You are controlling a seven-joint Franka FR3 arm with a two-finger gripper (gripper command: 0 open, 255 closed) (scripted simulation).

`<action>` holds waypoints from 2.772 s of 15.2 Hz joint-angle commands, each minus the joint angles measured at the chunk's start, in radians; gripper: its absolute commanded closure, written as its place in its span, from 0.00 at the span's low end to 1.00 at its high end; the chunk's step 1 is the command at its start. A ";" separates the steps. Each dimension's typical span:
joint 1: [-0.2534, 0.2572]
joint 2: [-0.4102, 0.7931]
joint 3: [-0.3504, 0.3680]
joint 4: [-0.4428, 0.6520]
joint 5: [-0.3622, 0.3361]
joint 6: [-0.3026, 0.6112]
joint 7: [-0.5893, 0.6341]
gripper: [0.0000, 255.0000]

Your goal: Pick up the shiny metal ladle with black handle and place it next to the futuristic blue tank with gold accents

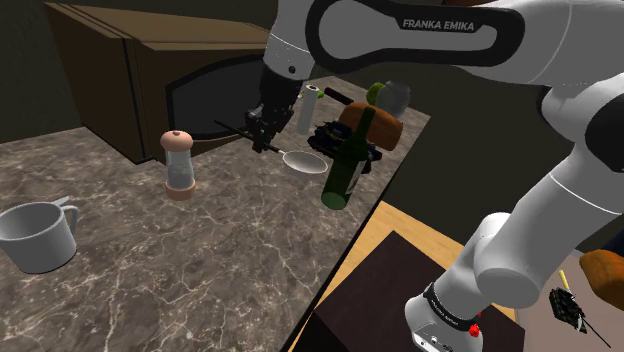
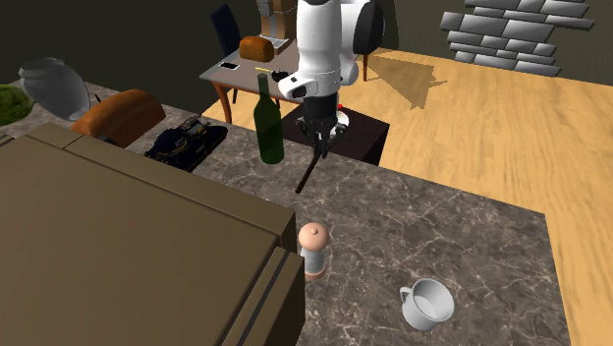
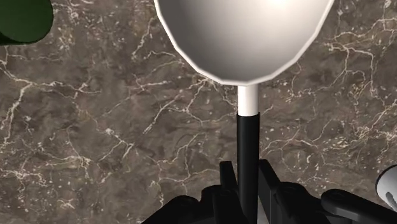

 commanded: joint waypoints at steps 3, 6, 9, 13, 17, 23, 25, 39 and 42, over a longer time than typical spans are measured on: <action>-0.041 0.019 -0.045 0.025 0.004 -0.013 -0.088 1.00; -0.073 0.049 -0.077 0.061 0.004 -0.025 -0.152 1.00; -0.105 0.087 -0.107 0.109 0.003 -0.041 -0.213 1.00; -0.146 0.151 -0.143 0.191 0.001 -0.067 -0.290 1.00; -0.187 0.230 -0.175 0.298 -0.001 -0.103 -0.361 1.00; -0.241 0.366 -0.210 0.493 -0.003 -0.171 -0.449 1.00; -0.241 0.362 -0.210 0.459 -0.002 -0.142 -0.452 1.00; -0.243 0.362 -0.210 0.272 0.003 0.045 -0.470 1.00; -0.243 0.369 -0.210 0.241 0.004 0.082 -0.473 1.00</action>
